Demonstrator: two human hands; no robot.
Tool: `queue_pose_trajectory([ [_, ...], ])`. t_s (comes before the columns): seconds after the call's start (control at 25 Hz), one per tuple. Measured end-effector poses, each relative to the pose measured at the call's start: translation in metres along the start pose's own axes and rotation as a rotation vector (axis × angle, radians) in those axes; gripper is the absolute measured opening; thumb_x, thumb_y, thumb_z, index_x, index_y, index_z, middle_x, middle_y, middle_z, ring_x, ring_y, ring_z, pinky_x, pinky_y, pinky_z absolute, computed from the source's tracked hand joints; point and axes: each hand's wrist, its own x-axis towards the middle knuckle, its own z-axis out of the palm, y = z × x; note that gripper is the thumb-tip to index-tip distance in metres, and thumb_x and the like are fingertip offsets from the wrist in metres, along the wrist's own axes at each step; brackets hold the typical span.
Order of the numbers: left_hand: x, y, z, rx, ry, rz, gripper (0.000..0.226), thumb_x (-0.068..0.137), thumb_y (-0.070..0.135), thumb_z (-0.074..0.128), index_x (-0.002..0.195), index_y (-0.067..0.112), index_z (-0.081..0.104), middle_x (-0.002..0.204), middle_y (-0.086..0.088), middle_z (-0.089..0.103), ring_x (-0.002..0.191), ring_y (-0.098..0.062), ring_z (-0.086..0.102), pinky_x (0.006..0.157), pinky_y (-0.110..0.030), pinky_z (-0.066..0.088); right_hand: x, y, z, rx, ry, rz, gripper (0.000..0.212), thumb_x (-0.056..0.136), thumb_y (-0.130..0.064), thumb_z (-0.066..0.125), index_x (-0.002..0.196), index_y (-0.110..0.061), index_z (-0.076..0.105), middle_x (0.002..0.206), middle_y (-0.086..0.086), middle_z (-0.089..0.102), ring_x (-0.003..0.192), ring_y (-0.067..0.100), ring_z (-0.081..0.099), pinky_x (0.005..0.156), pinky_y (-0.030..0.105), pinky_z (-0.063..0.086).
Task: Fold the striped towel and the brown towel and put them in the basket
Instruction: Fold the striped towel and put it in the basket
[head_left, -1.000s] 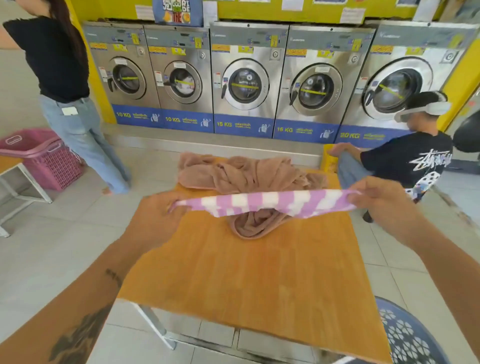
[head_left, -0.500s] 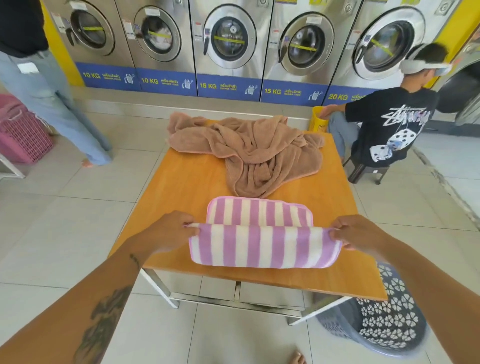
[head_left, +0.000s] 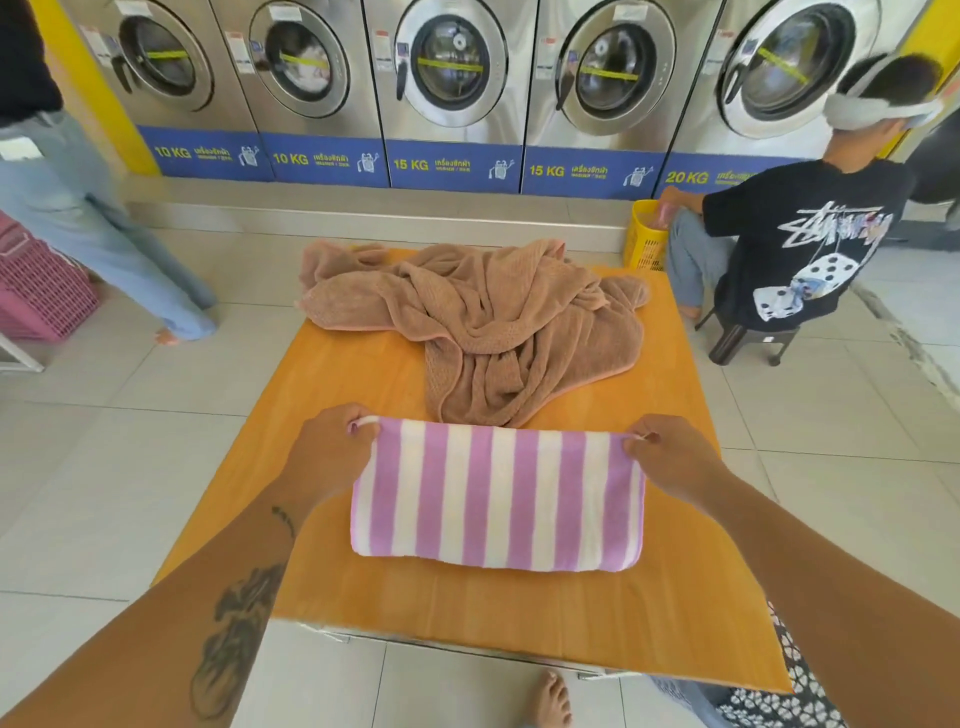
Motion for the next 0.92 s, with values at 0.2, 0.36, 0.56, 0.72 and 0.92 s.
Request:
queue_pose_trajectory([
  [0.2,-0.003,0.002,0.051,0.404,0.275,0.19,0.024,0.086,0.01,0.057,0.107,0.014,0.068,0.101,-0.011,0.06,0.089,-0.038,0.059,0.073,-0.045,0.05,0.038,0.017,0.027,-0.346,-0.091,-0.046,0.036,0.091,-0.015,0.052,0.126,-0.023,0.059,0.122,0.005,0.057,0.107,0.028,0.055,0.086,0.039,0.05],
  [0.36,-0.05,0.012,0.106,0.614,0.132,0.069,0.043,0.083,0.038,0.049,0.119,0.021,0.064,0.116,-0.007,0.058,0.103,-0.033,0.057,0.085,-0.045,0.043,0.037,0.013,0.055,-0.515,-0.256,-0.378,0.058,0.092,-0.023,0.052,0.148,-0.03,0.035,0.145,-0.002,0.042,0.131,0.026,0.04,0.106,0.045,0.036],
  [0.56,-0.049,-0.008,0.118,0.683,-0.14,0.064,0.072,0.093,0.052,0.038,0.157,0.031,0.013,0.163,-0.008,0.008,0.149,-0.029,0.014,0.119,-0.053,0.01,0.011,0.012,0.065,-0.729,-0.309,-0.352,0.064,0.091,-0.03,0.054,0.146,-0.028,0.022,0.126,0.003,0.05,0.114,0.03,0.053,0.093,0.043,0.044],
  [0.72,-0.026,-0.035,0.079,0.796,0.019,0.249,0.071,0.088,0.022,0.062,0.153,0.024,0.032,0.162,-0.012,0.023,0.147,-0.03,0.023,0.117,-0.058,0.018,-0.032,-0.009,0.078,-0.262,-0.573,-0.184,0.051,0.089,-0.025,0.055,0.13,-0.024,0.026,0.092,0.003,0.062,0.079,0.023,0.061,0.066,0.037,0.047],
  [0.92,-0.081,-0.061,0.032,0.566,0.027,0.379,0.05,0.077,0.008,0.069,0.125,0.023,0.062,0.129,-0.004,0.058,0.111,-0.029,0.062,0.096,-0.042,0.047,-0.091,-0.048,0.129,0.053,-0.485,-0.108,0.038,0.091,-0.016,0.053,0.12,-0.024,0.03,0.087,0.004,0.061,0.073,0.017,0.058,0.058,0.03,0.043],
])
